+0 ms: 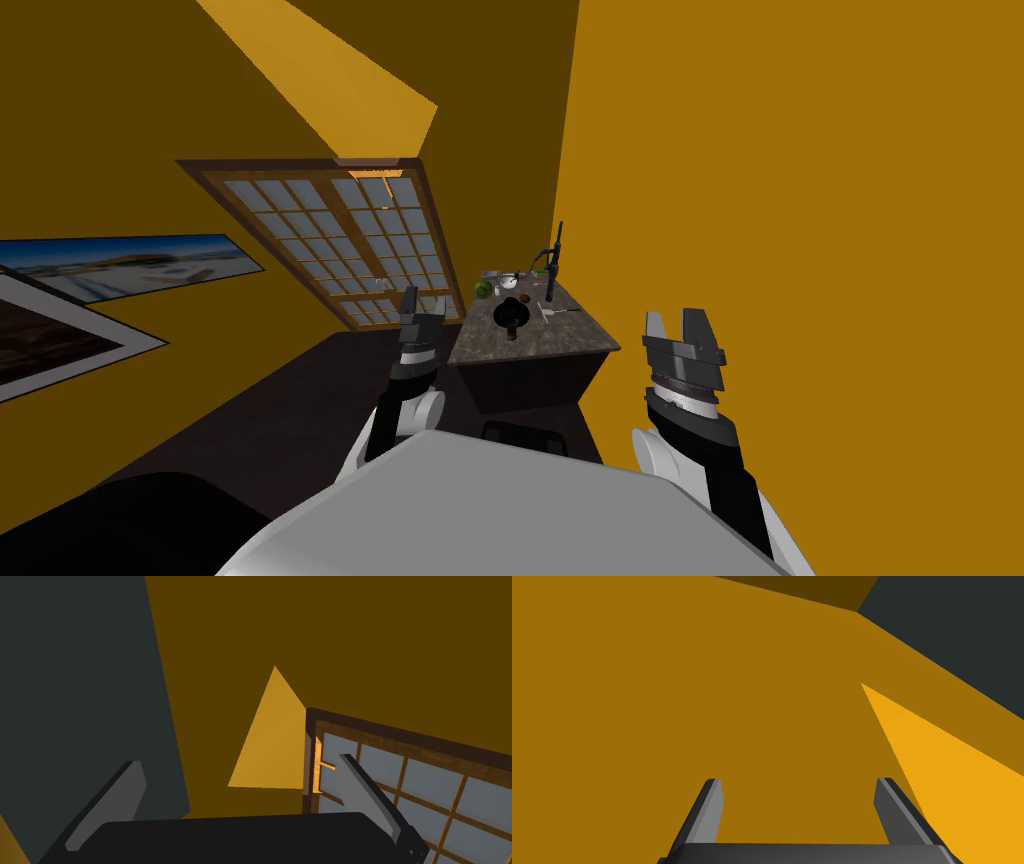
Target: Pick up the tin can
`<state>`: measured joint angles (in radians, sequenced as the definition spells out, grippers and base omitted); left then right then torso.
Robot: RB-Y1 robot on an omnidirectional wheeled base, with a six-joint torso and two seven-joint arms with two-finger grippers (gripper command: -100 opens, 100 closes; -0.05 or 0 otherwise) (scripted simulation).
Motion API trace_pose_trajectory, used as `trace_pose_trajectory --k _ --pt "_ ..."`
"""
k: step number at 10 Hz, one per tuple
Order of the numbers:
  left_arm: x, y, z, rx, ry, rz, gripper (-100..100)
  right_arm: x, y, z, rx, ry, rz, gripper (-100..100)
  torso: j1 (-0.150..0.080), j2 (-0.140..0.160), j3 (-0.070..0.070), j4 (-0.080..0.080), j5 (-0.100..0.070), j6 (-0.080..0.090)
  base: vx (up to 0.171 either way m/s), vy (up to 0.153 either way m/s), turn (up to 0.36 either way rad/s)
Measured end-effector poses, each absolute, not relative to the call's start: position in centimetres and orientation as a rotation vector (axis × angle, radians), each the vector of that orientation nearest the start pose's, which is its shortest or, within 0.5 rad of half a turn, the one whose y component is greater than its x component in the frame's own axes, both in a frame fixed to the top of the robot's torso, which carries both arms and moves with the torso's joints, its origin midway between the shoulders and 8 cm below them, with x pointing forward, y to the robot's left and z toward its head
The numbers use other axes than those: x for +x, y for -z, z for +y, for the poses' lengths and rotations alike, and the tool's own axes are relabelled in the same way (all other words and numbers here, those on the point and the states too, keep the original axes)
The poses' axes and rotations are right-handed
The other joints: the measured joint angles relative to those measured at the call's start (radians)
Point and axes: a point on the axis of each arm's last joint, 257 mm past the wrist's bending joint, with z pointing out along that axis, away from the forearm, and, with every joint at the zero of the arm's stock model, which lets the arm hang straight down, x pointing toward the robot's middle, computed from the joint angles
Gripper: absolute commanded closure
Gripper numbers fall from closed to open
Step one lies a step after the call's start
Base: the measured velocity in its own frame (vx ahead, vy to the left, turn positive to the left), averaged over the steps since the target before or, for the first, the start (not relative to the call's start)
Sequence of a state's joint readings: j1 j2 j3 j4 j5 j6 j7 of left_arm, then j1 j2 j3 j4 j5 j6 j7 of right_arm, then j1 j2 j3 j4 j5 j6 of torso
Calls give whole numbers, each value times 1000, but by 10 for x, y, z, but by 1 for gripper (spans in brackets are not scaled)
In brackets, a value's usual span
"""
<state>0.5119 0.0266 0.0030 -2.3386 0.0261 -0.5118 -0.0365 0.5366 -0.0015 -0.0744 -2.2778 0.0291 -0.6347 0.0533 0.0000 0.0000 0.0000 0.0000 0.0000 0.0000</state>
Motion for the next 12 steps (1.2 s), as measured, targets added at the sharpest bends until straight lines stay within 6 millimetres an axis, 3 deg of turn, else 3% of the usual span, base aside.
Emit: trace_pose_trajectory --k 5,12 --pt "369 -17 273 -672 1363 688 -100 314 -38 -296 524 -1171 577 0 2 8 5 2 1 0 -130 35 14" --pt "443 44 271 -887 1433 833 -100 314 -38 -296 524 -1170 577 0 4 6 4 2 1 0 -111 59 23"
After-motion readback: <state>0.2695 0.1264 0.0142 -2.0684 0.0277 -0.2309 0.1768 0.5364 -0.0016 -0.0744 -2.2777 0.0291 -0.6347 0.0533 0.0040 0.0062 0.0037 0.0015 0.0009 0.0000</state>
